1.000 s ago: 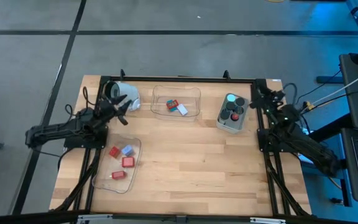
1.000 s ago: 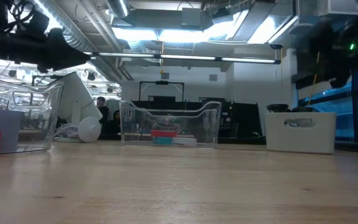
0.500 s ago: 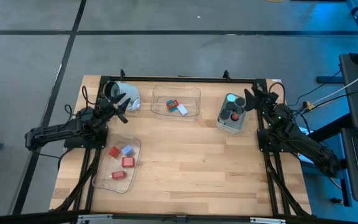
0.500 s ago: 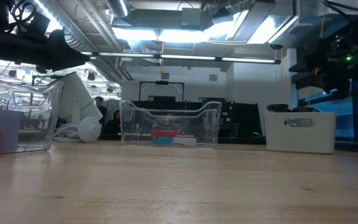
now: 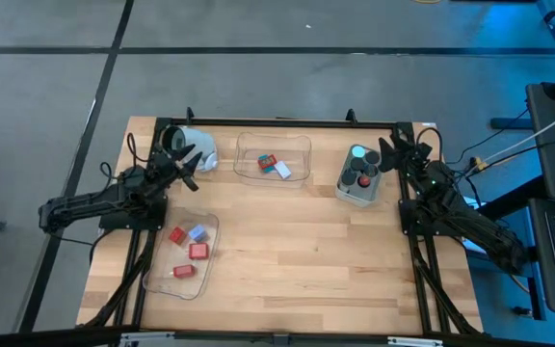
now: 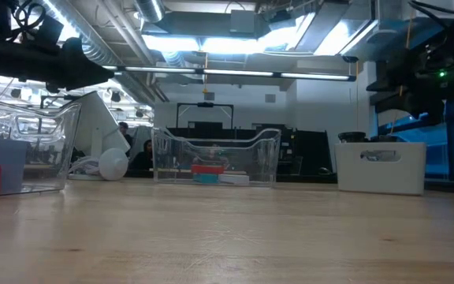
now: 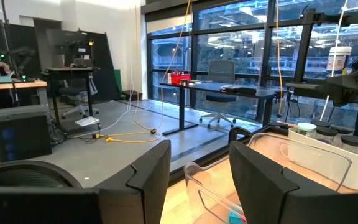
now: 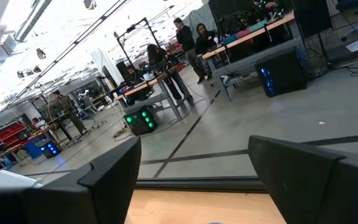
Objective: Pick & Place Office items
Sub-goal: Return to home position
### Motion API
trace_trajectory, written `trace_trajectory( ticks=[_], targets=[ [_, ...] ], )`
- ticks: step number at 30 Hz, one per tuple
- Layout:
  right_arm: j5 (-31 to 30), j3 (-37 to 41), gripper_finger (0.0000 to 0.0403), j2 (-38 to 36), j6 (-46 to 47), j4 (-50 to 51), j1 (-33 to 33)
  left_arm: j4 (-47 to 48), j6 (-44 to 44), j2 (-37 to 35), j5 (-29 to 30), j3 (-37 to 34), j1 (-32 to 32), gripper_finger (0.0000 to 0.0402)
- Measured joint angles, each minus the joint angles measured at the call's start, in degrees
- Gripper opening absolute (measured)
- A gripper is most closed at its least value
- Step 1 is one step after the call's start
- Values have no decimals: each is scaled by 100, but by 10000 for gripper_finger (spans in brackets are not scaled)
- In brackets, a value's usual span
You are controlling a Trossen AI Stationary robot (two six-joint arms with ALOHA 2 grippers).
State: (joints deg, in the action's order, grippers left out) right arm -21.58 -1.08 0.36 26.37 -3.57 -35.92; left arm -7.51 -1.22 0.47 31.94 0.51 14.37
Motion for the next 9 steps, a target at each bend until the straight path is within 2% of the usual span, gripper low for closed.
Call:
trace_trajectory(
  ticks=[9],
  targets=[
    [0,0,300,0,4,2,0,0,0,0,-2,0,0,162]
  ],
)
